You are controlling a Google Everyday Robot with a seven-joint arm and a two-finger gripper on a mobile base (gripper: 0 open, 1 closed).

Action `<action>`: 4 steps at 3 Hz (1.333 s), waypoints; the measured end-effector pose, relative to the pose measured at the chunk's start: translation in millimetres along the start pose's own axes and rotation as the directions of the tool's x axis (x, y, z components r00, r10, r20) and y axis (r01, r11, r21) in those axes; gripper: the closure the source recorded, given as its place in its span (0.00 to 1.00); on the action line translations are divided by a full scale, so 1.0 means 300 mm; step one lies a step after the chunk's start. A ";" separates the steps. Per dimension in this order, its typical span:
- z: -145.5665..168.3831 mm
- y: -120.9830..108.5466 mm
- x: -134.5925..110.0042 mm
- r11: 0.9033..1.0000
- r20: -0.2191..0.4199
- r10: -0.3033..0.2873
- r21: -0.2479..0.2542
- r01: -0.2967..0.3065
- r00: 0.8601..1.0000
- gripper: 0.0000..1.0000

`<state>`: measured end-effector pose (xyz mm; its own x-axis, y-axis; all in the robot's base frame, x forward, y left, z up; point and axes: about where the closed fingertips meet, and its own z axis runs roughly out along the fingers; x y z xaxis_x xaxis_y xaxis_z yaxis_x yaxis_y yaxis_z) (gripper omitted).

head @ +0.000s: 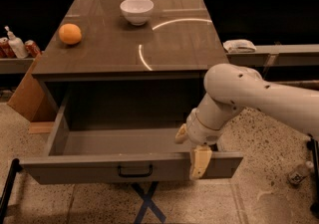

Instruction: Open top drawer

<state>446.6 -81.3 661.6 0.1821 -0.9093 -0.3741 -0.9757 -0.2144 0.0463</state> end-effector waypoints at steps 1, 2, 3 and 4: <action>0.000 0.000 0.000 1.000 0.000 0.000 0.000 0.000 1.000 0.00; -0.047 -0.007 0.025 1.000 0.023 -0.001 0.014 0.001 1.000 0.00; -0.169 -0.023 0.072 0.998 0.034 0.004 0.062 -0.006 0.999 0.00; -0.316 -0.036 0.090 0.992 -0.005 -0.005 0.126 0.006 1.000 0.00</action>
Offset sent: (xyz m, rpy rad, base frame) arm 0.0136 -0.0268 0.0242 0.0606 -0.0204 -0.0142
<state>473.6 -137.4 738.8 0.1880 -0.9101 -0.3693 -0.9822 -0.1733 -0.0730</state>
